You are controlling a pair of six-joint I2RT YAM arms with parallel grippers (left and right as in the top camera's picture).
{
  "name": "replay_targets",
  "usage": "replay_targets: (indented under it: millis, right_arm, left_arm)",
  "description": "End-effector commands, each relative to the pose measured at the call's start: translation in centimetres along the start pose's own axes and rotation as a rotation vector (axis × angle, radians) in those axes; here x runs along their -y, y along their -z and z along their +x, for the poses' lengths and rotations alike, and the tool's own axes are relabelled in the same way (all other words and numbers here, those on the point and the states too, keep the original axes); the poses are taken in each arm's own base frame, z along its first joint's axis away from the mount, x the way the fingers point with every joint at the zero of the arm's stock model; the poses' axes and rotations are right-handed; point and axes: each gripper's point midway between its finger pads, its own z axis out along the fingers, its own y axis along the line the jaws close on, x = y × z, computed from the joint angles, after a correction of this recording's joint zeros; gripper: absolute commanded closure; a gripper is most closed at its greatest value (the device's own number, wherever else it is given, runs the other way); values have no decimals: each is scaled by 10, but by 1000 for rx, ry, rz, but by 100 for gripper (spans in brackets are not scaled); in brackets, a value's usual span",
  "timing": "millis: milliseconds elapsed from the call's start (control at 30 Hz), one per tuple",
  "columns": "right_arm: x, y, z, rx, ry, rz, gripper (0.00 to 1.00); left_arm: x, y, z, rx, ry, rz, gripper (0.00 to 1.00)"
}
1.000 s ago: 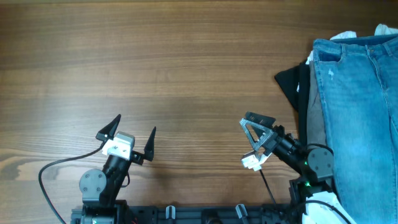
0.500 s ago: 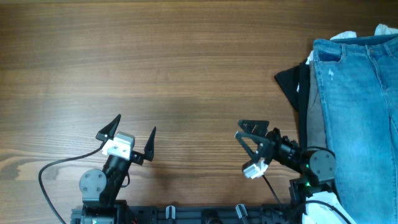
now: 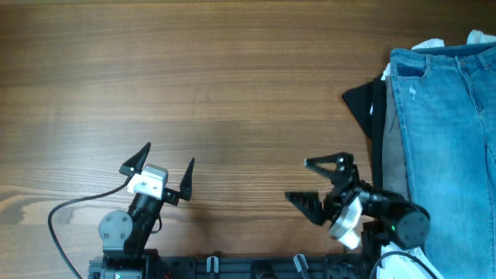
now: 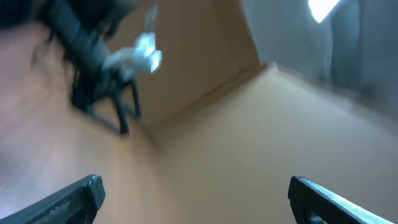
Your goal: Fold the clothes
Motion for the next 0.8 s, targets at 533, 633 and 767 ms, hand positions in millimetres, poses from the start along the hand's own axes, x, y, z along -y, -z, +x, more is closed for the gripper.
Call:
replay_targets:
  millis: [533,633,767]
  right_arm:
    - [77,14,32,-64,-835,305,0]
    - [98,11,45,-118,-798,358,0]
    - [132,5,67,-236,-856,423,0]
  left_arm:
    - [3,-1,3,-1,7,13,0]
    - [3,-1,3,-1,7,13,0]
    - [3,-1,3,-1,7,13,0]
